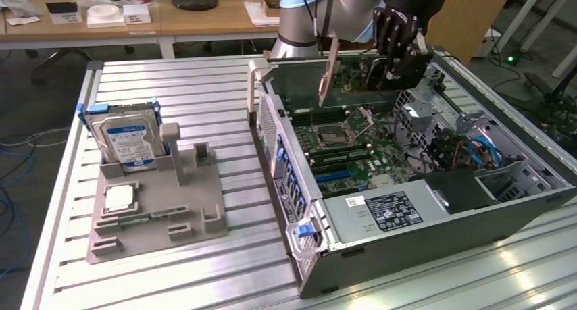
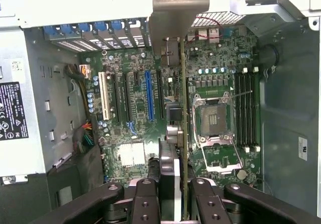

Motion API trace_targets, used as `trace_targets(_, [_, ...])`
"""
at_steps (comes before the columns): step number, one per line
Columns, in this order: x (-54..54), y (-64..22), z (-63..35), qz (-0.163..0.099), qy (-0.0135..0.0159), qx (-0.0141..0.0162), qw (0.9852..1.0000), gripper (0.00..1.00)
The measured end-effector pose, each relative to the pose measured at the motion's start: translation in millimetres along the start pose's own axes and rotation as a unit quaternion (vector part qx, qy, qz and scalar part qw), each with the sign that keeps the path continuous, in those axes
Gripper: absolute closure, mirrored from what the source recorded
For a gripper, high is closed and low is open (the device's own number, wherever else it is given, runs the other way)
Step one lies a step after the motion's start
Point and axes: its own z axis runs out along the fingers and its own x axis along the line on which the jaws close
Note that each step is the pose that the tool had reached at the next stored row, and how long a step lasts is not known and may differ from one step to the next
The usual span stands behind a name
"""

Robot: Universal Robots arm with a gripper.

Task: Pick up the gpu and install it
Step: 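Insert the gpu into the slot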

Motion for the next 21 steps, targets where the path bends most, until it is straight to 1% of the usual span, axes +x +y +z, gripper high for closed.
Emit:
trace_targets(4, [0.0,0.0,1.3,0.0,-0.0001,0.0001,1.0,0.72])
trace_targets(13, [0.3,0.1,15.7,0.0,0.0,0.0,1.0,0.72])
trace_targets(18, [0.3,0.1,20.4,0.0,0.0,0.0,1.0,0.72])
trace_targets(21, [0.4,0.1,21.2,0.0,0.0001,0.0,1.0,0.72])
